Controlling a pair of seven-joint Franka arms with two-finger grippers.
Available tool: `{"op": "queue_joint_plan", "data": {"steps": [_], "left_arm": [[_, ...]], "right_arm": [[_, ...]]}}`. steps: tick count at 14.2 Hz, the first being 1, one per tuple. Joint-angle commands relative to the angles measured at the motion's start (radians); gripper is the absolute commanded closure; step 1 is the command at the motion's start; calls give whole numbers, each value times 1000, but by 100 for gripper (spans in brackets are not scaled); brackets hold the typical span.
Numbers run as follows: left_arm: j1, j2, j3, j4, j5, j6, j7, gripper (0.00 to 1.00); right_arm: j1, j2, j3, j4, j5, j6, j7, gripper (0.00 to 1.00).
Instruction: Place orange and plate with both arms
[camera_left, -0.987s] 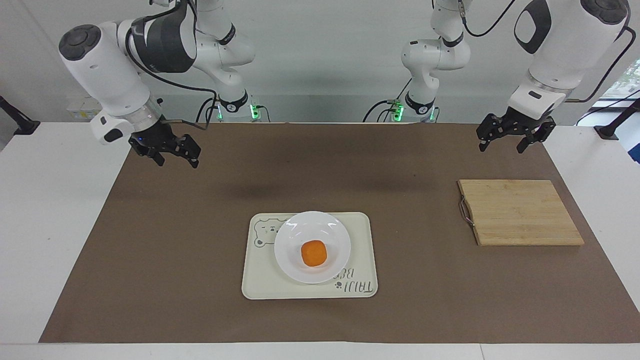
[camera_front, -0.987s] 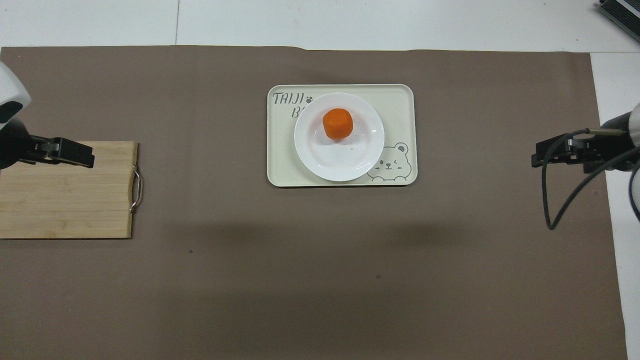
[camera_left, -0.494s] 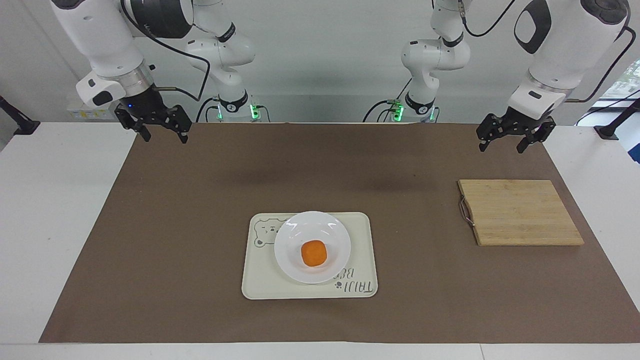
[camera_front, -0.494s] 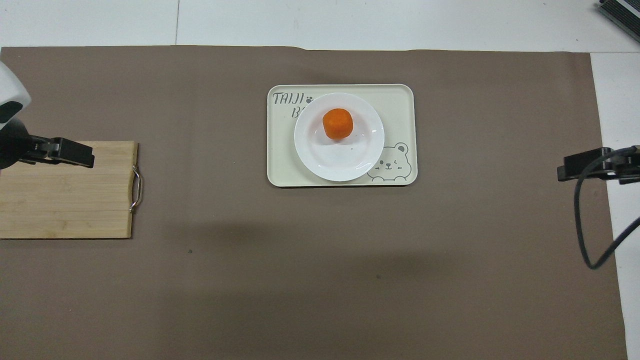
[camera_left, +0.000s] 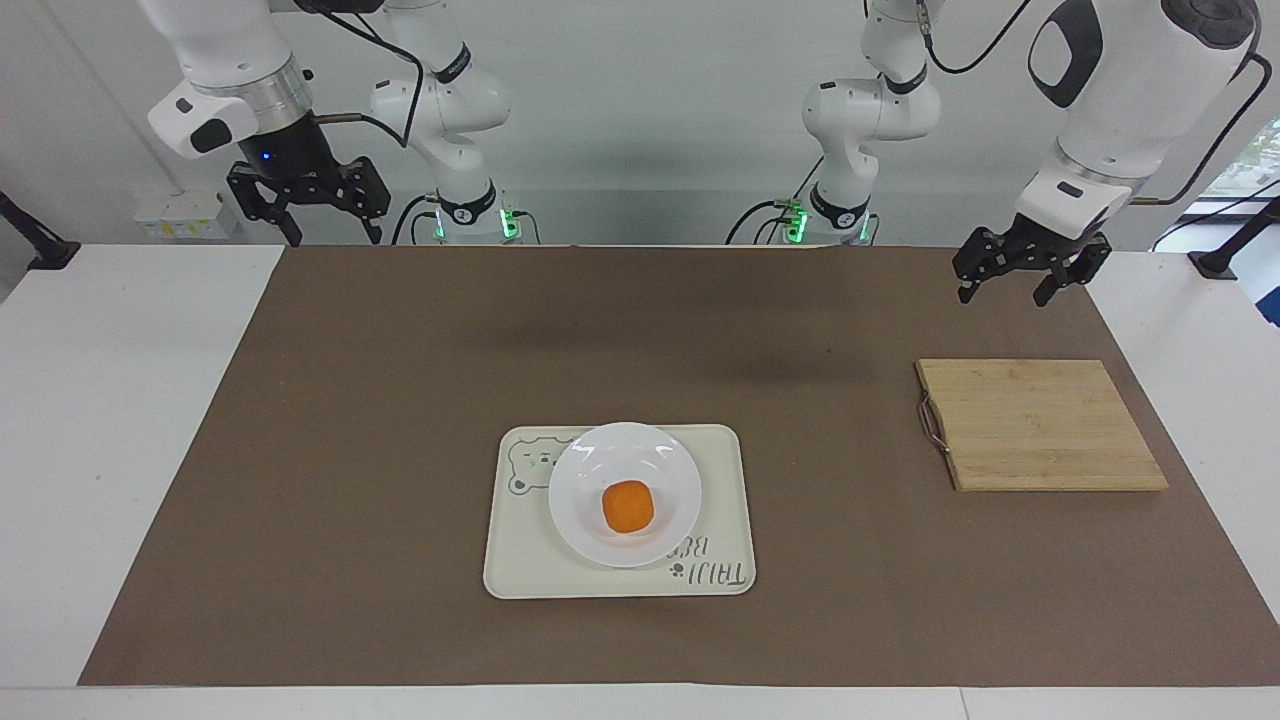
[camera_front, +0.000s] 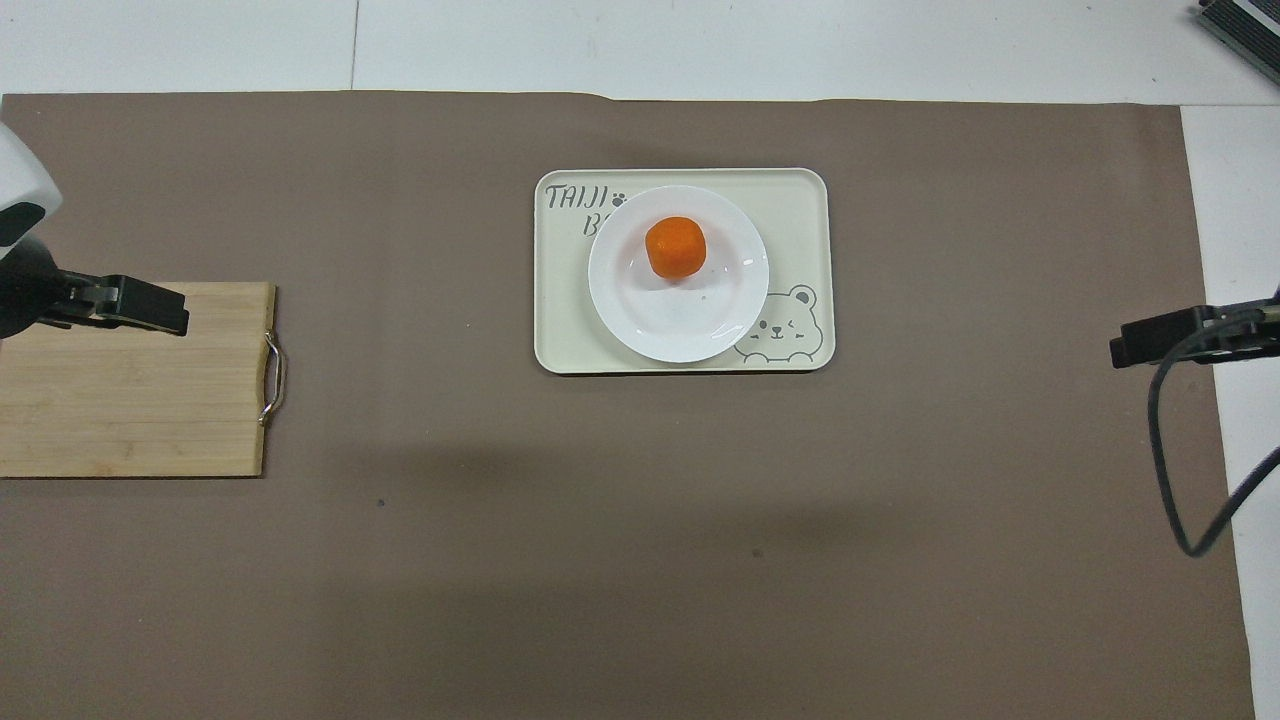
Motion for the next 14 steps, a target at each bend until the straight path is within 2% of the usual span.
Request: {"op": "queue_joint_plan", "data": {"steps": [1, 8, 14], "left_arm": [[12, -3, -10, 12, 12, -21, 8, 0], [12, -3, -10, 12, 12, -21, 8, 0], [12, -3, -10, 12, 12, -21, 8, 0]], "right_arm": [[-5, -19, 3, -43, -37, 47, -34, 0], [-2, -32, 3, -67, -18, 55, -5, 0], [-13, -29, 0, -63, -21, 55, -62, 0]]}}
